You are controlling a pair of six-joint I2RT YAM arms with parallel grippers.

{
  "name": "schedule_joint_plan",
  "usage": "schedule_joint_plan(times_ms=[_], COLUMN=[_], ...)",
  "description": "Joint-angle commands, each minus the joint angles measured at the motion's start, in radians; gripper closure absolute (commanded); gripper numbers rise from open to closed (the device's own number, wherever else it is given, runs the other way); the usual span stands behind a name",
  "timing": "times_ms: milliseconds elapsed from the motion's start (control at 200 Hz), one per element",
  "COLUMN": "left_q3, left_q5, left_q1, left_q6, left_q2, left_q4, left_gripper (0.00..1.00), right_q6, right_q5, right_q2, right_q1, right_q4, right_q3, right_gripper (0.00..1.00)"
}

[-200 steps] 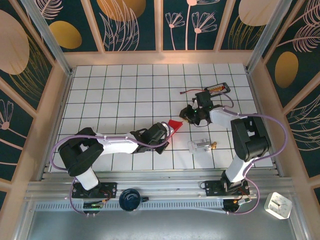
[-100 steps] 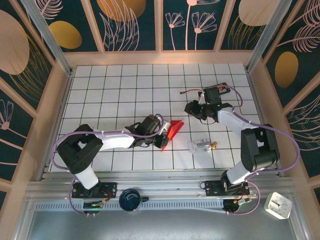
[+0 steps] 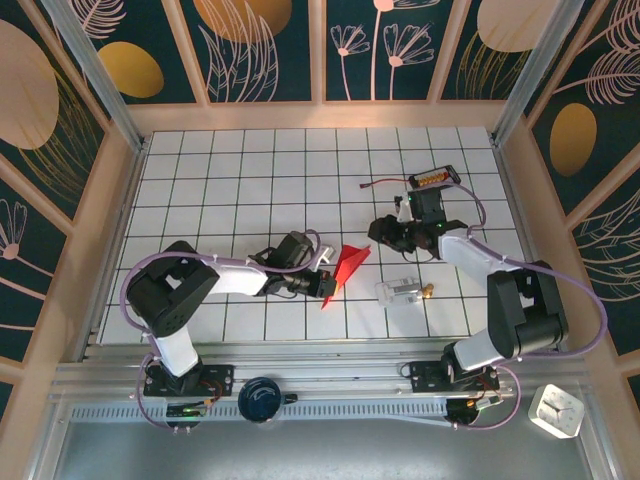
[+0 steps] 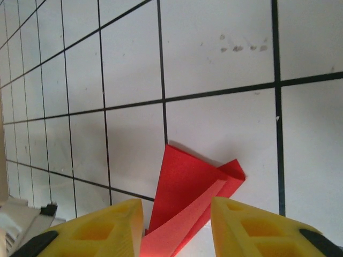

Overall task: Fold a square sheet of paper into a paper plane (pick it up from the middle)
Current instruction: Fold the wing for the fifth time at the center of the table.

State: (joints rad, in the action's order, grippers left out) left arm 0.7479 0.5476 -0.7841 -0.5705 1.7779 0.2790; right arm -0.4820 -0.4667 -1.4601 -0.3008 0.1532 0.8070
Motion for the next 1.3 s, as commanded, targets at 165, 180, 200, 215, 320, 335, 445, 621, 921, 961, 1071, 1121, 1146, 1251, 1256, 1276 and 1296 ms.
schedule_joint_plan(times_ms=[165, 180, 200, 215, 320, 335, 445, 621, 921, 961, 1071, 1121, 1146, 1251, 1256, 1276, 1296], left_q3=[-0.047, -0.047, -0.05, -0.052, -0.063, -0.065, -0.077, -0.1, -0.119, -0.118, -0.109, -0.103, -0.102, -0.105, -0.106, -0.107, -0.108], left_q5=[0.108, 0.111, 0.116, 0.119, 0.137, 0.14, 0.16, 0.187, 0.206, 0.209, 0.216, 0.214, 0.215, 0.23, 0.232, 0.234, 0.24], left_q1=[0.03, 0.03, 0.032, 0.032, 0.04, 0.041, 0.05, 0.059, 0.074, 0.075, 0.076, 0.075, 0.076, 0.075, 0.075, 0.075, 0.074], left_q6=[-0.085, -0.087, -0.092, -0.095, -0.117, -0.12, -0.142, -0.191, -0.23, -0.232, -0.231, -0.233, -0.237, -0.285, -0.288, -0.301, -0.315], left_q2=[0.024, 0.026, 0.029, 0.032, 0.046, 0.047, 0.059, 0.079, 0.096, 0.092, 0.077, 0.071, 0.069, 0.071, 0.071, 0.073, 0.074], left_q4=[0.14, 0.143, 0.15, 0.156, 0.191, 0.196, 0.228, 0.292, 0.325, 0.324, 0.316, 0.309, 0.31, 0.347, 0.35, 0.362, 0.374], left_gripper=[1.0, 1.0, 1.0, 1.0, 1.0, 1.0, 1.0, 1.0, 1.0, 1.0, 1.0, 1.0, 1.0, 1.0, 1.0, 1.0, 1.0], right_q6=[0.059, 0.06, 0.061, 0.062, 0.073, 0.075, 0.091, 0.103, 0.116, 0.118, 0.121, 0.12, 0.118, 0.112, 0.111, 0.111, 0.111], right_q5=[-0.006, -0.006, -0.007, -0.009, -0.024, -0.027, -0.053, -0.088, -0.087, -0.087, -0.087, -0.08, -0.078, -0.079, -0.079, -0.082, -0.084], right_q2=[0.048, 0.048, 0.048, 0.048, 0.051, 0.051, 0.052, 0.058, 0.041, 0.04, 0.04, 0.047, 0.049, 0.058, 0.058, 0.057, 0.055], right_q1=[-0.043, -0.044, -0.047, -0.049, -0.062, -0.063, -0.068, -0.087, -0.131, -0.136, -0.138, -0.136, -0.137, -0.137, -0.137, -0.137, -0.138], right_q4=[-0.047, -0.048, -0.049, -0.05, -0.062, -0.063, -0.078, -0.112, -0.117, -0.12, -0.117, -0.113, -0.112, -0.109, -0.109, -0.11, -0.112], right_q3=[-0.036, -0.035, -0.037, -0.037, -0.043, -0.043, -0.056, -0.078, -0.076, -0.078, -0.082, -0.085, -0.087, -0.088, -0.088, -0.088, -0.089], right_gripper=[0.6, 0.6, 0.6, 0.6, 0.6, 0.6, 0.6, 0.6, 0.6, 0.6, 0.61, 0.61, 0.61, 0.61, 0.61, 0.61, 0.61])
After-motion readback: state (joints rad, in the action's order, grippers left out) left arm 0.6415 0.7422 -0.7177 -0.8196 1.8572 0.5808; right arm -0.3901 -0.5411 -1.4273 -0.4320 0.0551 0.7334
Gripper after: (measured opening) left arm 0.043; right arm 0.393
